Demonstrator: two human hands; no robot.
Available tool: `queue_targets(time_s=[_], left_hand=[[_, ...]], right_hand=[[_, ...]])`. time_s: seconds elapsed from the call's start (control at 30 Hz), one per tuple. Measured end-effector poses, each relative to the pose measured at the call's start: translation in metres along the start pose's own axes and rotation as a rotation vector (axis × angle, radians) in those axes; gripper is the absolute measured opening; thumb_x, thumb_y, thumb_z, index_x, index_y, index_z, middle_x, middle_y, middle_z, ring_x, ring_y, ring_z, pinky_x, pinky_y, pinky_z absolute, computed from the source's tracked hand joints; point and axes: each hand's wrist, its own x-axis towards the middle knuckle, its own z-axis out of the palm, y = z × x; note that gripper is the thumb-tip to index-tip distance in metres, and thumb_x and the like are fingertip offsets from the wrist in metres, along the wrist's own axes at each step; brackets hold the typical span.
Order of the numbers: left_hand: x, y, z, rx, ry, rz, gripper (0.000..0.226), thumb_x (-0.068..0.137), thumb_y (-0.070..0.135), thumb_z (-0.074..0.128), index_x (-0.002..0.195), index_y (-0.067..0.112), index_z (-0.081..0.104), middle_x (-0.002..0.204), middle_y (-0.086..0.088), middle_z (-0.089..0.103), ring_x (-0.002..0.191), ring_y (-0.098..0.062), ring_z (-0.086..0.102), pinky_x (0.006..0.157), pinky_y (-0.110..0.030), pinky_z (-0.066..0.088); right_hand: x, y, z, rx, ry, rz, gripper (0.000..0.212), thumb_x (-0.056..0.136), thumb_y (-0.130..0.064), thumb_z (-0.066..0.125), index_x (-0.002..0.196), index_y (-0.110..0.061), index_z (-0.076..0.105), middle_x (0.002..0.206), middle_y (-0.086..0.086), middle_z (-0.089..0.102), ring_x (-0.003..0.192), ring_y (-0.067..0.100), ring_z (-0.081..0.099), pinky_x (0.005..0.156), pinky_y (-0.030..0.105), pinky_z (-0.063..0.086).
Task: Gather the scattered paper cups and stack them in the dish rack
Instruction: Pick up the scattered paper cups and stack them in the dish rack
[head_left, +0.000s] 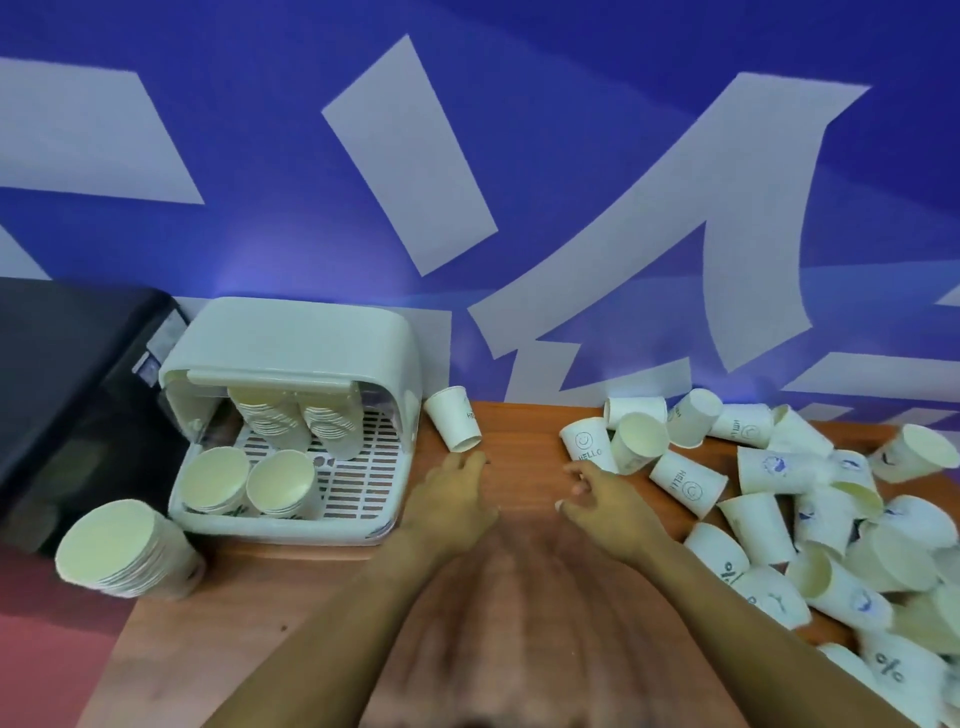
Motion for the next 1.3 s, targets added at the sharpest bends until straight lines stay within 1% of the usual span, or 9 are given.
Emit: queue_targets(time_s=[0.1,0.2,0.47,0.57,0.7,0.87,1.03,1.17,1.3], left_hand=[[0.022,0.009,0.006,0.007,0.006,-0.078,0.070,0.084,0.037,0.061,0.144,0.023,0.027,0.142,-0.008,0.036,0.123,-0.031,0.043,0.103,-0.043,0.040],[0.048,0.016,0.008,0.039,0.026,-0.135,0.073,0.085,0.038,0.059,0.146,0.023,0.023,0.143,-0.011,0.034,0.123,-0.034,0.043,0.102,-0.043,0.040],[0.111,0.009,0.020,-0.003,0.168,-0.285,0.080,0.084,0.038,0.059,0.149,0.026,0.014,0.149,-0.011,0.021,0.126,-0.036,0.038,0.104,-0.045,0.037],[0.126,0.002,0.027,0.005,0.194,-0.322,0.082,0.082,0.037,0.060,0.149,0.027,0.013,0.147,-0.015,0.016,0.120,-0.038,0.042,0.102,-0.045,0.040],[0.141,-0.004,0.033,-0.019,0.176,-0.306,0.086,0.083,0.034,0.060,0.151,0.025,0.008,0.151,-0.013,0.006,0.124,-0.039,0.039,0.102,-0.047,0.041],[0.160,-0.003,0.037,0.037,0.248,-0.247,0.081,0.088,0.038,0.058,0.152,0.016,0.012,0.143,-0.011,0.020,0.119,-0.034,0.042,0.092,-0.043,0.044],[0.170,0.002,0.042,0.051,0.279,-0.180,0.059,0.085,0.039,0.063,0.134,0.021,0.037,0.136,-0.009,0.028,0.112,-0.033,0.048,0.085,-0.042,0.049],[0.168,0.005,0.048,0.052,0.192,-0.205,0.053,0.086,0.041,0.061,0.127,0.021,0.034,0.126,-0.011,0.043,0.106,-0.034,0.053,0.084,-0.041,0.047],[0.157,0.004,0.054,0.033,0.166,-0.212,0.066,0.084,0.047,0.061,0.135,0.022,0.029,0.126,-0.008,0.050,0.112,-0.030,0.051,0.091,-0.041,0.045]], right_hand=[[0.016,0.014,-0.012,-0.047,-0.040,-0.011,0.056,0.087,-0.036,0.061,0.138,-0.027,0.040,0.136,0.001,0.050,0.118,0.018,0.051,0.098,0.032,0.041],[0.033,0.023,-0.019,-0.111,-0.028,-0.015,0.062,0.089,-0.038,0.058,0.144,-0.028,0.030,0.143,0.005,0.041,0.126,0.024,0.045,0.102,0.036,0.039],[0.074,0.037,-0.014,-0.221,0.038,-0.033,0.072,0.089,-0.042,0.055,0.149,-0.031,0.016,0.152,0.006,0.023,0.133,0.026,0.036,0.103,0.038,0.037],[0.089,0.040,-0.009,-0.224,0.068,0.014,0.073,0.089,-0.044,0.054,0.150,-0.030,0.014,0.153,0.007,0.022,0.133,0.026,0.037,0.103,0.039,0.038],[0.106,0.045,-0.004,-0.270,0.097,0.037,0.075,0.089,-0.044,0.053,0.150,-0.027,0.013,0.150,0.010,0.027,0.129,0.028,0.041,0.104,0.039,0.037],[0.122,0.050,0.002,-0.285,0.080,0.043,0.080,0.089,-0.043,0.053,0.151,-0.027,0.005,0.149,0.008,0.028,0.130,0.029,0.038,0.104,0.044,0.038],[0.130,0.054,0.009,-0.292,0.029,0.050,0.073,0.091,-0.042,0.050,0.149,-0.024,0.010,0.149,0.007,0.028,0.127,0.028,0.041,0.097,0.038,0.041],[0.131,0.057,0.014,-0.286,0.013,0.052,0.066,0.089,-0.044,0.050,0.143,-0.023,0.018,0.140,0.007,0.038,0.119,0.028,0.048,0.086,0.037,0.045],[0.124,0.057,0.014,-0.213,-0.035,0.068,0.062,0.086,-0.045,0.054,0.137,-0.026,0.024,0.128,0.004,0.049,0.112,0.026,0.053,0.083,0.036,0.046]])
